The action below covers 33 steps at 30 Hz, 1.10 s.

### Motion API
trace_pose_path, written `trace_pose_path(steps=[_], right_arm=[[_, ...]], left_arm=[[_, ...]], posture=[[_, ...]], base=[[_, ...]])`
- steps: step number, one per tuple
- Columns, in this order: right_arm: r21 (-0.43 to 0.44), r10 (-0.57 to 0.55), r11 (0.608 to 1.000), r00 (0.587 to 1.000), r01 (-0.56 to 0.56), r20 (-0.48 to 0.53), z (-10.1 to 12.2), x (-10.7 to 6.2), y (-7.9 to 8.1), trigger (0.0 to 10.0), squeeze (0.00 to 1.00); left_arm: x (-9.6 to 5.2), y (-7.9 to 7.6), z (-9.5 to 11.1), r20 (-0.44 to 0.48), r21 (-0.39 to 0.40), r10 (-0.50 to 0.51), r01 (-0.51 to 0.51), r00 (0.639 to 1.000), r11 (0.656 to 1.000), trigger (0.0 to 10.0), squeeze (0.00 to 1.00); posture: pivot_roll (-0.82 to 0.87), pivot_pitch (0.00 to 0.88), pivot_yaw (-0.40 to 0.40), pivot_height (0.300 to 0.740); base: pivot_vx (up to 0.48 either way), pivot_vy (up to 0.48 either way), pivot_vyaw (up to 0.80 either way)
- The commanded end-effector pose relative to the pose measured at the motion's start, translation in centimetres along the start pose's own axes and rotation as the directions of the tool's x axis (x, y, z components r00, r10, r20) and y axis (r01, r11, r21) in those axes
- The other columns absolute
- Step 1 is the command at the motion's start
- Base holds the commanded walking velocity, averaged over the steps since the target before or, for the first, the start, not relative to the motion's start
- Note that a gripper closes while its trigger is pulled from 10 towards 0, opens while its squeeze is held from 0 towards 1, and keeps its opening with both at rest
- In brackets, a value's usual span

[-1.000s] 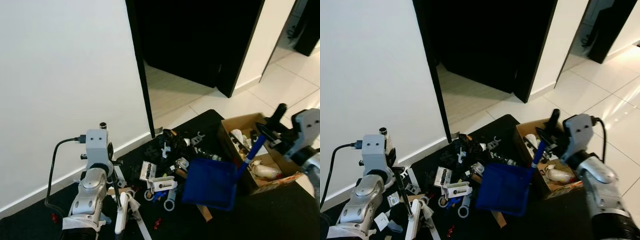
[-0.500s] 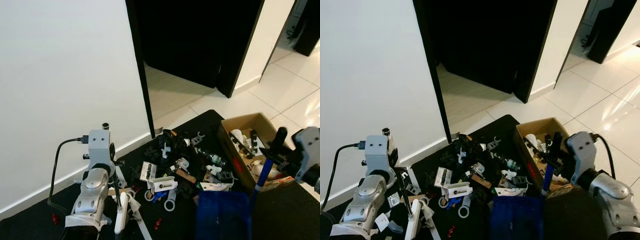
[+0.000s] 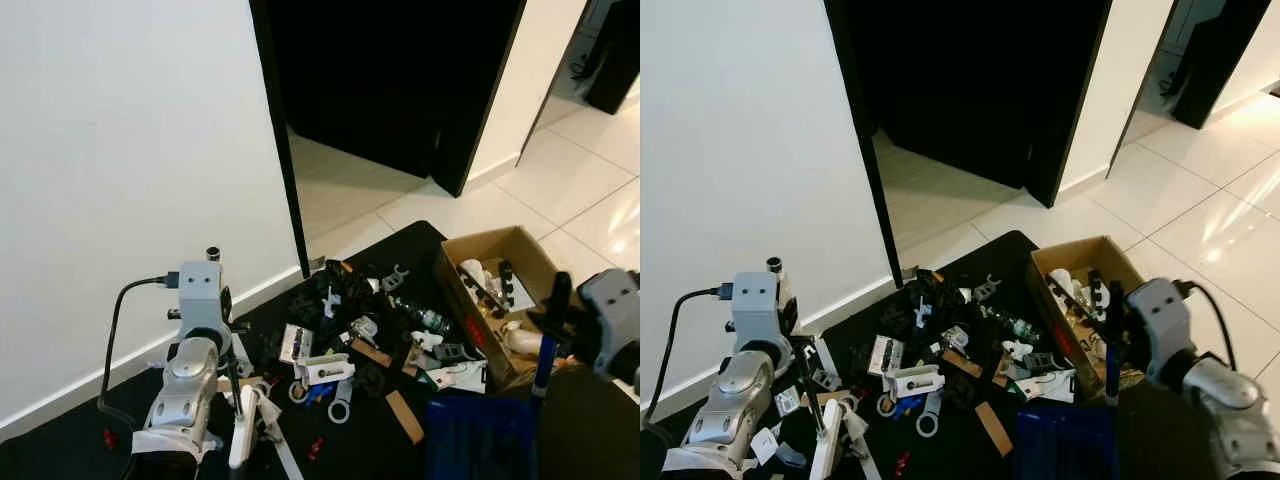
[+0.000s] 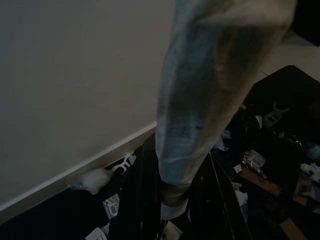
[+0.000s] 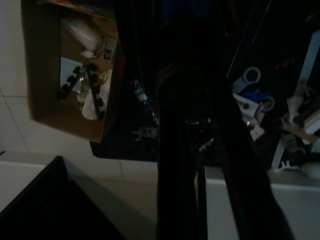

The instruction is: Sweep floor

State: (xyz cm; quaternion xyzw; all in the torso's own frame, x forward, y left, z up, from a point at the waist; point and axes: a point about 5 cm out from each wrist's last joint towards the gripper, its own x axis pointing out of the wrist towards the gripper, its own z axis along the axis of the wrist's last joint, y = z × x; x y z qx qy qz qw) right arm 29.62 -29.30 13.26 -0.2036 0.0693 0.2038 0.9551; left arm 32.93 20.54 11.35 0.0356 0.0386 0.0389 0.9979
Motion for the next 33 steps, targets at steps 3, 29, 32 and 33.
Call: trace_pose_path(steps=[3,29,32,33], right_arm=[[-0.021,0.048,0.999,0.997,-0.049,-0.058,-1.6,0.6,2.0,10.0,0.0],[0.067,-0.071,0.996,0.983,0.06,0.171,0.9,5.4,4.8,10.0,0.0],[0.062,-0.039,0.998,0.982,0.027,0.187,1.2,5.9,5.8,10.0,0.0],[0.062,-0.039,0.998,0.982,0.027,0.187,1.2,5.9,5.8,10.0,0.0]], left_arm=[[-0.4,0.1,-1.3,-0.045,0.024,0.003,-0.002,0.999,1.0,10.0,0.0],[3.0,-0.4,1.1,0.005,-0.12,0.02,-0.019,1.0,0.993,10.0,0.0],[3.0,-0.6,0.4,-0.022,-0.138,0.022,-0.025,1.0,0.99,10.0,0.0],[3.0,-0.6,0.4,-0.022,-0.138,0.022,-0.025,1.0,0.99,10.0,0.0]], posture=[[0.05,0.238,0.09,0.74],[0.05,0.251,0.094,0.74],[0.04,0.254,0.095,0.74],[0.04,0.254,0.095,0.74]], base=[[0.0,0.0,0.0],[0.0,0.0,0.0],[0.0,0.0,0.0],[0.0,0.0,0.0]])
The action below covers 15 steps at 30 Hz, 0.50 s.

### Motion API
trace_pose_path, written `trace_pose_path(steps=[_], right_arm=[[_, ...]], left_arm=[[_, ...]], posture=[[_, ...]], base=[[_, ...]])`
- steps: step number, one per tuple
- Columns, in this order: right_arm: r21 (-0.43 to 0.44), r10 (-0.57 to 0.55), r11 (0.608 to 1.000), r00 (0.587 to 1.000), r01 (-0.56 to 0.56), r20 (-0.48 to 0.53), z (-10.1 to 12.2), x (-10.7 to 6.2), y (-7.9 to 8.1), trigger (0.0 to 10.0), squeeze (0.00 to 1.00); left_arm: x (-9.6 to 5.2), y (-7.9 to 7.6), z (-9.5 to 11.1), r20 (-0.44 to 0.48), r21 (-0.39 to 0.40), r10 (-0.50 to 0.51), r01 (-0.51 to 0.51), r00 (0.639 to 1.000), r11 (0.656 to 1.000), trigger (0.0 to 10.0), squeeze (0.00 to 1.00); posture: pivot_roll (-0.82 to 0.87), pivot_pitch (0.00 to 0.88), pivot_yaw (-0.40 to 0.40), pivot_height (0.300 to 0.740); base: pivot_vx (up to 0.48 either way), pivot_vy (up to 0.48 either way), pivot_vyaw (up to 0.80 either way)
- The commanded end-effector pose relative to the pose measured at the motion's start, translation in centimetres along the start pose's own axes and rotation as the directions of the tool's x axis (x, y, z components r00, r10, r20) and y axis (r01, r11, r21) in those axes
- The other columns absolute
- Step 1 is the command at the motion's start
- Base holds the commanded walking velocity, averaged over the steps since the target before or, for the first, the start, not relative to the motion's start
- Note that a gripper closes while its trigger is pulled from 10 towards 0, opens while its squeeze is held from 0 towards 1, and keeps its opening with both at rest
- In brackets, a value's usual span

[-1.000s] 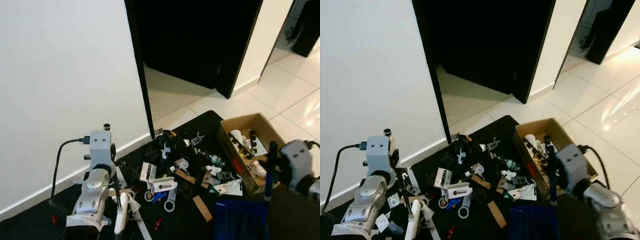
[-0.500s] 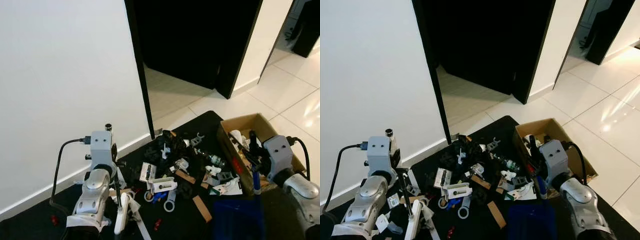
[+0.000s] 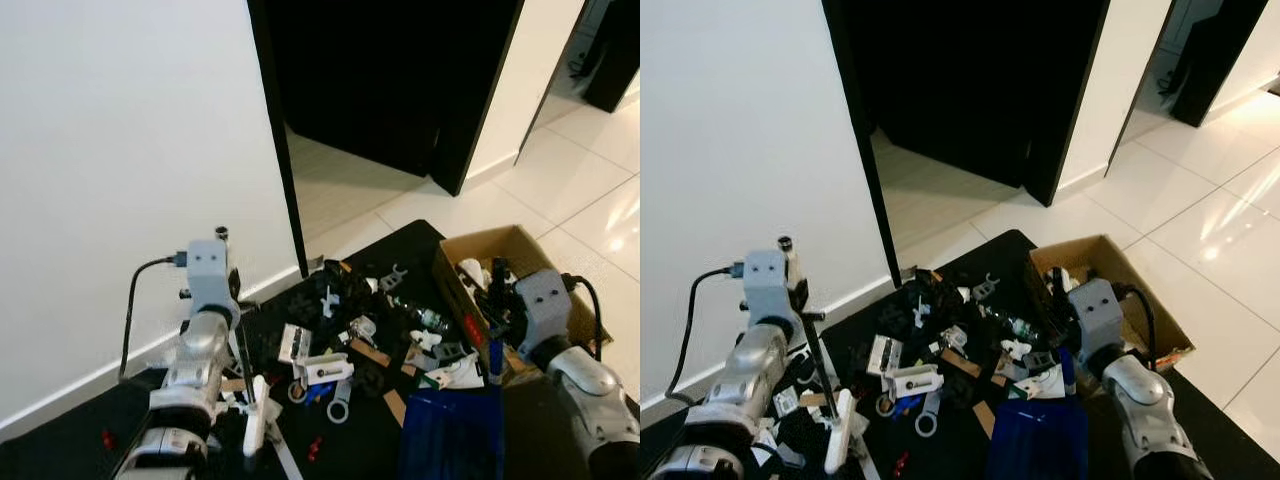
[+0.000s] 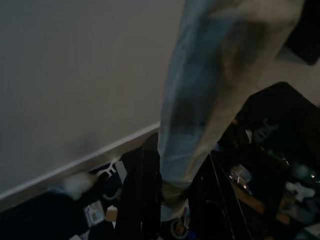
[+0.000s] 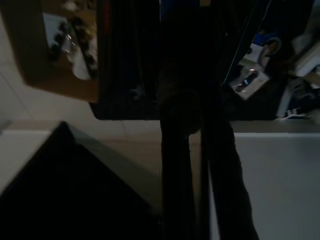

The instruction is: Sweep floor

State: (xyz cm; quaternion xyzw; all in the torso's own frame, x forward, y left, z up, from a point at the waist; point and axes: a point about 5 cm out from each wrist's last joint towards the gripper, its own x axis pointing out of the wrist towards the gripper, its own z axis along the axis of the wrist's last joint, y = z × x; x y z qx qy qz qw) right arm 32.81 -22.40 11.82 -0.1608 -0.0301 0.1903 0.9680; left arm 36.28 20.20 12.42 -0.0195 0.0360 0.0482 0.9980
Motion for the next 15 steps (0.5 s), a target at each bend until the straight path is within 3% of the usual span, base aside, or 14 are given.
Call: trace_pose_path(steps=[1,4,6,7,9,15], right_arm=[[0.01,0.047,0.999,0.999,-0.047,-0.011,-0.5,0.2,1.3,10.0,0.0],[-0.016,0.087,0.996,0.996,-0.087,-0.002,-0.4,0.4,2.2,10.0,0.0],[-0.024,0.101,0.995,0.995,-0.101,0.005,-0.3,0.4,2.4,10.0,0.0],[-0.024,0.101,0.995,0.995,-0.101,0.005,-0.3,0.4,2.4,10.0,0.0],[-0.027,0.108,0.994,0.994,-0.108,0.008,-0.3,0.6,2.5,10.0,0.0],[-0.03,0.139,0.99,0.99,-0.138,0.034,0.1,1.1,3.4,10.0,0.0]], left_arm=[[-0.3,0.1,-1.2,-0.033,-0.09,0.017,-0.019,0.999,0.996,10.0,0.0],[-0.2,-0.1,-0.6,-0.006,-0.228,0.006,-0.007,1.0,0.974,10.0,0.0],[-0.2,-0.4,0.1,0.059,-0.095,-0.014,0.02,0.998,0.995,10.0,0.0],[-0.2,-0.4,0.1,0.059,-0.095,-0.014,0.02,0.998,0.995,10.0,0.0],[-0.4,-0.3,-0.2,0.079,0.03,-0.028,0.025,0.996,0.999,10.0,0.0],[-1.1,-0.8,-1.6,0.069,0.03,-0.069,0.068,0.995,0.997,10.0,0.0]], posture=[[0.04,0.257,0.095,0.74],[0.04,0.259,0.092,0.74],[0.05,0.258,0.091,0.74],[0.05,0.258,0.091,0.74],[0.04,0.258,0.092,0.74],[0.04,0.253,0.092,0.74]], base=[[0.0,0.0,0.0],[0.0,0.0,0.0],[0.0,0.0,0.0],[0.0,0.0,0.0],[0.0,0.0,0.0],[0.0,0.0,0.0]])
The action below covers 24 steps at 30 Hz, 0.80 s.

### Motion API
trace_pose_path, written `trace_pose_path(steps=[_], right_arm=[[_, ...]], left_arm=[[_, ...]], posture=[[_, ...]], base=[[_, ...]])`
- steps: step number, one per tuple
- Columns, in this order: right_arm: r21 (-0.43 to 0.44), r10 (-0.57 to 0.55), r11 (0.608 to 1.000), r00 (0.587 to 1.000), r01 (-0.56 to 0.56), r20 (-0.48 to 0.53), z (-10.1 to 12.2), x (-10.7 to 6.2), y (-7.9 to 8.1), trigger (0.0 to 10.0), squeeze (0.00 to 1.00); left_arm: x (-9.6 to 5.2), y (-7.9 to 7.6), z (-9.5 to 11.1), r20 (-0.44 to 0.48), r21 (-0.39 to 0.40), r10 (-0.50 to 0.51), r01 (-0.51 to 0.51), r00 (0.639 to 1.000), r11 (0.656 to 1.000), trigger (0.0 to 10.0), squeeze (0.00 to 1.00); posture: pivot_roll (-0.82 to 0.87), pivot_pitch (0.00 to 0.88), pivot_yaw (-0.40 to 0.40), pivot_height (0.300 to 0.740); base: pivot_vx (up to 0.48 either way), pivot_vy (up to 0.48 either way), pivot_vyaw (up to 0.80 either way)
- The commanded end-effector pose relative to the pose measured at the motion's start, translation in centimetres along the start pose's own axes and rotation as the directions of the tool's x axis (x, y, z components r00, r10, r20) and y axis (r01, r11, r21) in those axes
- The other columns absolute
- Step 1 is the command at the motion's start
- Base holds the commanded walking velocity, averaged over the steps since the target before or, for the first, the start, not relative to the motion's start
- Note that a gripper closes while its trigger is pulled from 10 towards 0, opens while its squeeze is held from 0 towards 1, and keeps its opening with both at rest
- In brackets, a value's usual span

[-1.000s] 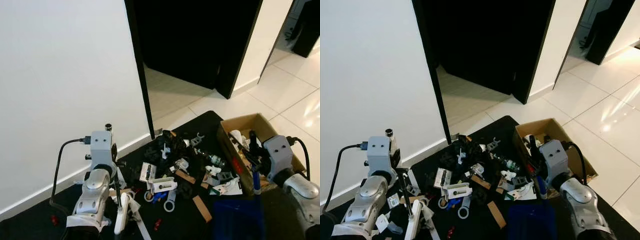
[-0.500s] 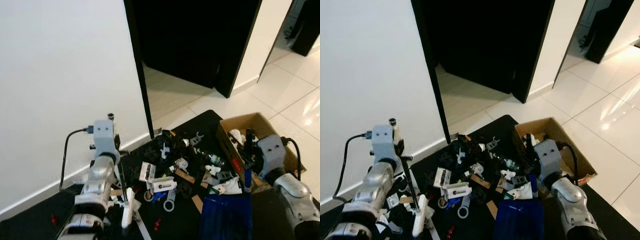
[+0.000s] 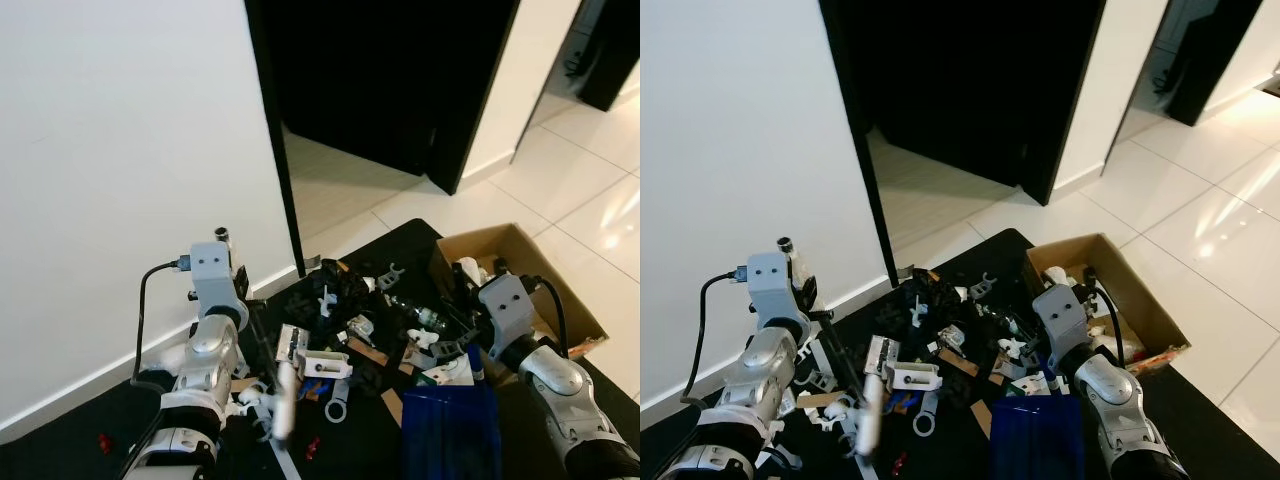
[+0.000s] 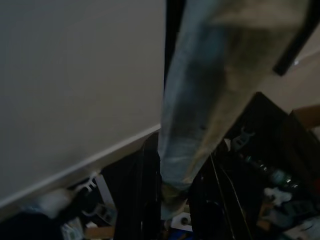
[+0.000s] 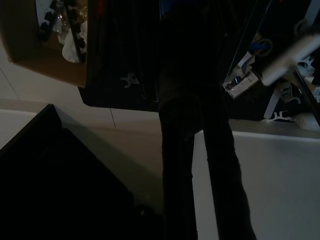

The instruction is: Sweep floor

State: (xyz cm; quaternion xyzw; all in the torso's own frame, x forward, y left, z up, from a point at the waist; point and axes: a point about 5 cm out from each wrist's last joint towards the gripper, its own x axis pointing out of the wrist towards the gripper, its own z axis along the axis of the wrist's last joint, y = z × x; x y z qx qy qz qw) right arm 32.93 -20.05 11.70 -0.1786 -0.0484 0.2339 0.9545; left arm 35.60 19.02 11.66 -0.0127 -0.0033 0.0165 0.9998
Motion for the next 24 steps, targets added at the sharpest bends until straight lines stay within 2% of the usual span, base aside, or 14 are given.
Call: trace_pose_path(steps=[1,3,6,8,9,10,11,12,13,16,20,24], right_arm=[[0.017,0.057,0.998,0.998,-0.056,-0.003,-0.4,0.3,1.5,10.0,0.0],[0.022,0.061,0.998,0.998,-0.061,0.005,-0.4,0.4,1.9,10.0,0.0],[0.028,0.068,0.997,0.998,-0.068,0.018,-0.3,0.6,2.4,10.0,0.0],[0.03,0.072,0.997,0.997,-0.072,0.024,-0.2,0.7,2.7,10.0,0.0],[0.033,0.083,0.996,0.996,-0.084,0.031,-0.1,0.9,3.1,10.0,0.0],[0.033,0.083,0.996,0.996,-0.084,0.031,-0.1,0.9,3.1,10.0,0.0],[0.038,0.098,0.994,0.994,-0.1,0.044,0.1,1.3,3.8,10.0,0.0],[0.038,0.098,0.994,0.994,-0.1,0.044,0.1,1.3,3.8,10.0,0.0],[0.042,0.103,0.994,0.993,-0.105,0.052,0.3,1.5,4.1,10.0,0.0],[0.047,0.106,0.993,0.992,-0.109,0.066,0.5,1.7,4.3,10.0,0.0],[0.051,0.112,0.992,0.991,-0.116,0.069,0.5,1.8,4.7,10.0,0.0],[0.055,0.117,0.991,0.991,-0.121,0.069,0.6,2.1,4.9,10.0,0.0]], left_arm=[[-0.6,0.2,-0.8,-0.012,0.02,-0.007,0.007,1.0,1.0,10.0,0.0],[-0.8,0.2,-0.6,0.009,0.01,-0.015,0.015,1.0,1.0,10.0,0.0],[-1.1,0.8,0.0,0.053,0.046,-0.017,0.015,0.998,0.999,10.0,0.0],[-1.2,1.1,-0.1,0.051,0.059,-0.011,0.008,0.999,0.998,10.0,0.0],[-1.5,1.8,-1.2,0.003,0.084,-0.008,0.008,1.0,0.996,10.0,0.0],[-1.5,1.8,-1.2,0.003,0.084,-0.008,0.008,1.0,0.996,10.0,0.0],[-2.5,3.1,-3.7,-0.099,0.101,0.018,-0.008,0.995,0.995,10.0,0.0],[-2.5,3.1,-3.7,-0.099,0.101,0.018,-0.008,0.995,0.995,10.0,0.0],[-3.1,3.8,-4.7,-0.137,0.103,0.043,-0.029,0.99,0.994,10.0,0.0],[-3.9,4.3,-5.3,-0.127,0.1,0.084,-0.072,0.988,0.992,10.0,0.0],[-4.5,3.9,-5.3,-0.092,0.099,0.062,-0.053,0.994,0.994,10.0,0.0],[-4.5,3.8,-5.4,-0.096,0.054,0.059,-0.054,0.994,0.997,10.0,0.0]], posture=[[0.04,0.253,0.092,0.74],[0.05,0.25,0.091,0.74],[0.05,0.249,0.09,0.74],[0.06,0.247,0.089,0.74],[0.06,0.242,0.087,0.74],[0.06,0.242,0.087,0.74],[0.05,0.239,0.089,0.74],[0.05,0.239,0.089,0.74],[0.04,0.239,0.09,0.74],[0.05,0.238,0.087,0.74],[0.06,0.236,0.08,0.74],[0.05,0.24,0.074,0.74]], base=[[0.0,0.0,0.0],[0.0,0.0,0.0],[0.0,0.0,0.0],[0.0,0.0,0.0],[0.0,0.0,0.0],[0.0,0.0,0.0],[0.0,0.0,0.0],[0.0,0.0,0.0],[0.0,0.0,0.0],[0.0,0.0,0.0],[0.0,0.0,0.0],[0.0,0.0,0.0]])
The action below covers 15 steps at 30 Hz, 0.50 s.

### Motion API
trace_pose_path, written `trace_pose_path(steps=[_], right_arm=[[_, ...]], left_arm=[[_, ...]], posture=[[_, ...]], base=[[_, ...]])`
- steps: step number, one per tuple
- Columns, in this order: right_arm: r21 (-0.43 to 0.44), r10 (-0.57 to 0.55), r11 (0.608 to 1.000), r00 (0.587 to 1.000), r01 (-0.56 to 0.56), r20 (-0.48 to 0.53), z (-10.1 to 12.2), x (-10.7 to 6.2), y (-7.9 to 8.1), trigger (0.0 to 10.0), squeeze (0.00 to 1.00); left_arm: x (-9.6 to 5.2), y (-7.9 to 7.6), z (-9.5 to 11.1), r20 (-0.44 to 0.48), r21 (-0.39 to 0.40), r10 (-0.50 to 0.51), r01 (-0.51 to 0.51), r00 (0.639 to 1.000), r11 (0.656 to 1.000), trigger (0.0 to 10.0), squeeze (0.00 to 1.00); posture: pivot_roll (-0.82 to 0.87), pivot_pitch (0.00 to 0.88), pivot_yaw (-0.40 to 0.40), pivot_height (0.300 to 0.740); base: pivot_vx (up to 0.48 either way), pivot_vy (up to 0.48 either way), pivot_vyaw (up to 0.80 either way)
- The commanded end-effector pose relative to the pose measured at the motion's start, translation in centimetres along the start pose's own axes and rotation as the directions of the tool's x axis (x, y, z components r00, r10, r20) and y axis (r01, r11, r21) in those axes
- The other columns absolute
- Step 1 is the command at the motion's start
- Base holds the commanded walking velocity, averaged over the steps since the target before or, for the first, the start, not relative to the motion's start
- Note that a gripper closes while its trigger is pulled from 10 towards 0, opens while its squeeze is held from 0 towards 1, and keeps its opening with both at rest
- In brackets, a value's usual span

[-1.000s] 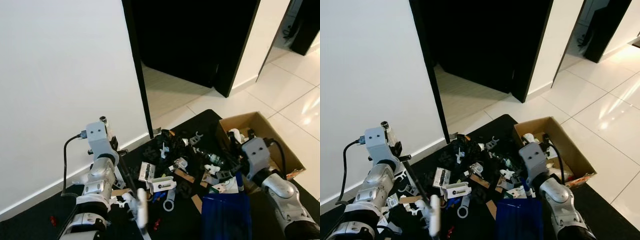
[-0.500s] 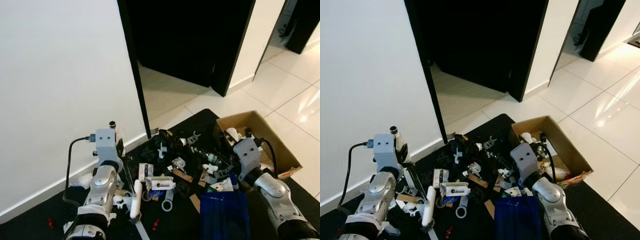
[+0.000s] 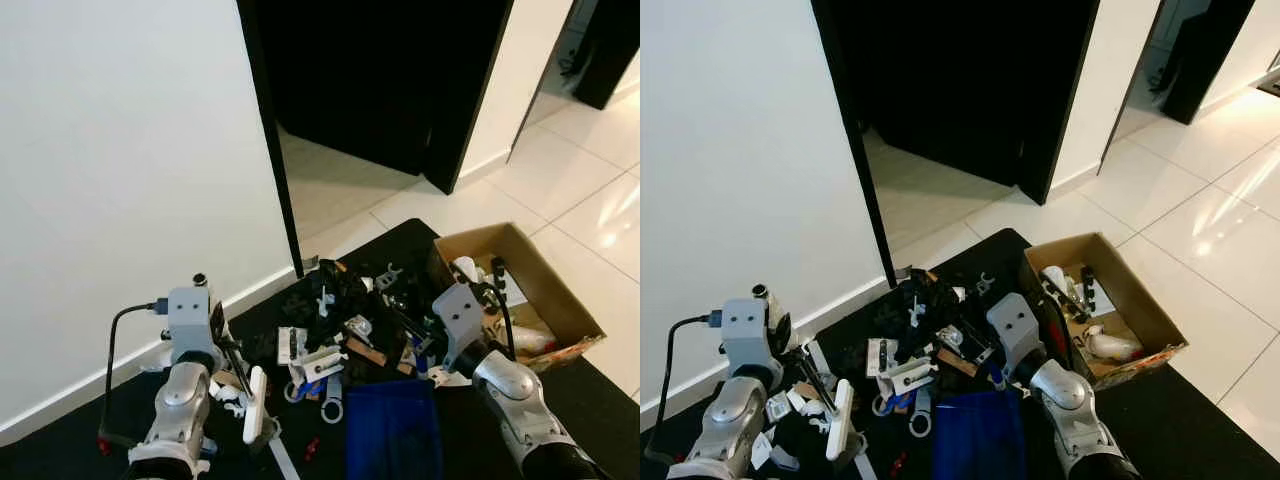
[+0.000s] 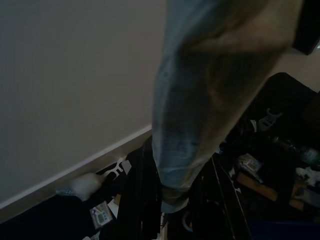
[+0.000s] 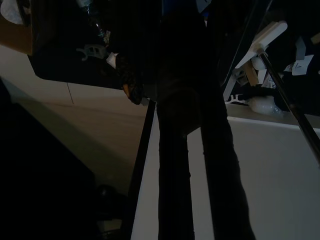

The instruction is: Sweep floor

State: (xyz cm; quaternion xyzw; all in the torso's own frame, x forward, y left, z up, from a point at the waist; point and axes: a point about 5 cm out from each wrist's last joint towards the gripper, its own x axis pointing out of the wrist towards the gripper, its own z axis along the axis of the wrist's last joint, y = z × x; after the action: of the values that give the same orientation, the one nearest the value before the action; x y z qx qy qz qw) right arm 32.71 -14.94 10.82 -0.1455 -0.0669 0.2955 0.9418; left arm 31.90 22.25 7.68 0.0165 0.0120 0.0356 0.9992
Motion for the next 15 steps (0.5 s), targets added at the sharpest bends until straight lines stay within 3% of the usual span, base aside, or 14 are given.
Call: trace_pose_path(steps=[1,5,10,13,14,15], right_arm=[[0.005,0.006,1.0,1.0,-0.006,-0.008,-0.2,0.0,0.2,10.0,0.0],[0.007,0.013,1.0,1.0,-0.013,-0.002,0.0,0.5,0.4,10.0,0.0],[0.006,0.017,1.0,1.0,-0.017,-0.009,-0.1,1.0,0.7,10.0,0.0],[0.006,0.017,1.0,1.0,-0.017,-0.014,-0.1,1.1,0.8,10.0,0.0],[0.008,-0.004,1.0,1.0,0.004,-0.02,-0.3,1.5,1.2,10.0,0.0],[0.009,-0.014,1.0,1.0,0.014,-0.022,-0.4,1.6,1.4,10.0,0.0]], left_arm=[[-0.8,0.3,-1.7,-0.071,-0.022,0.019,-0.02,0.997,1.0,10.0,0.0],[-0.1,-1.6,-1.4,-0.05,-0.109,-0.04,0.035,0.998,0.993,10.0,0.0],[0.5,-4.6,-0.8,-0.025,-0.154,-0.166,0.16,0.986,0.975,10.0,0.0],[0.6,-5.2,-0.6,-0.019,-0.166,-0.191,0.185,0.981,0.969,10.0,0.0],[0.5,-6.9,-0.4,-0.003,-0.184,-0.27,0.265,0.963,0.946,10.0,0.0],[0.4,-7.6,-0.3,0.002,-0.193,-0.3,0.294,0.954,0.936,10.0,0.0]], posture=[[0.05,0.24,0.074,0.74],[0.05,0.243,0.067,0.74],[0.04,0.244,0.065,0.74],[0.04,0.244,0.065,0.74],[0.04,0.245,0.068,0.74],[0.04,0.245,0.068,0.74]], base=[[0.0,0.0,0.0],[0.0,0.0,0.0],[0.0,0.0,0.0],[0.0,0.0,0.0],[0.0,0.0,0.0],[0.0,0.0,0.0]])
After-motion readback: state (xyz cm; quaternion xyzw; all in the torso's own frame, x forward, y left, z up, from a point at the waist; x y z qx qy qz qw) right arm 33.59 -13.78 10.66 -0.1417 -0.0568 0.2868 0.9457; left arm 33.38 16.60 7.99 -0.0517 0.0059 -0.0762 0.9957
